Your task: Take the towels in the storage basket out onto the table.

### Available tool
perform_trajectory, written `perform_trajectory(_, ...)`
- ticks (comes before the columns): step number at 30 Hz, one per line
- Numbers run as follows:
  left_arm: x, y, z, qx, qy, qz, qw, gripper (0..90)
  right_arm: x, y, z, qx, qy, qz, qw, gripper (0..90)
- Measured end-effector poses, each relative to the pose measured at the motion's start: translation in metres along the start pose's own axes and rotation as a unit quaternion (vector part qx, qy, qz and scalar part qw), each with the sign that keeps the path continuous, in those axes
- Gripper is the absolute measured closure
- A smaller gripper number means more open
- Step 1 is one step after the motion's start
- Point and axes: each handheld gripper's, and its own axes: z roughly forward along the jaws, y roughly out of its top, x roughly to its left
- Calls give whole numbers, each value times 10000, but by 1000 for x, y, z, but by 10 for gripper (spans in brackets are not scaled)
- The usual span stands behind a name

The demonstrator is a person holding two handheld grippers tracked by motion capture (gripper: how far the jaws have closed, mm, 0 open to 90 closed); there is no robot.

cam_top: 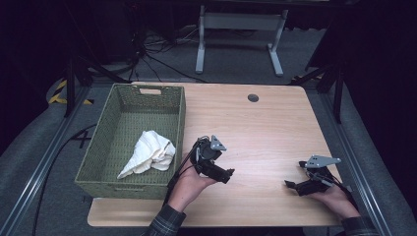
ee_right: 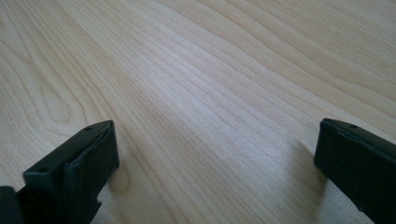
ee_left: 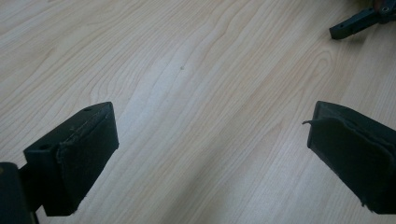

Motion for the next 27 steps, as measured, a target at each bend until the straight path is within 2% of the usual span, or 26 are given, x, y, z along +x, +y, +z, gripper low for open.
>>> perform_trajectory(5, 1, 5, -5, -12, 5, 59, 10000, 23, 0, 0, 0, -1, 2, 0, 10000, 1)
perform_trajectory(10, 3, 6, -9, -126, -11, -7, 9999, 23, 0, 0, 0, 0, 1, 0, 10000, 1)
perform_trajectory(11, 3, 7, -11, -80, -14, 7, 10000, 23, 0, 0, 0, 0, 1, 0, 10000, 1)
perform_trajectory(15, 6, 11, -16, -158, -3, 14, 9999, 23, 0, 0, 0, -1, -8, 9, 10000, 0)
perform_trajectory(20, 9, 14, -19, -234, -68, 3, 9997, 23, 0, 0, 0, -1, -9, 12, 10000, 0)
perform_trajectory(24, 13, 18, -24, -277, -201, 59, 9994, 23, 0, 0, 0, -3, -12, 9, 10000, 0)
perform_trajectory(27, 16, 21, -28, -311, -186, 112, 9993, 23, 0, 0, 0, -4, -10, 10, 10000, 0)
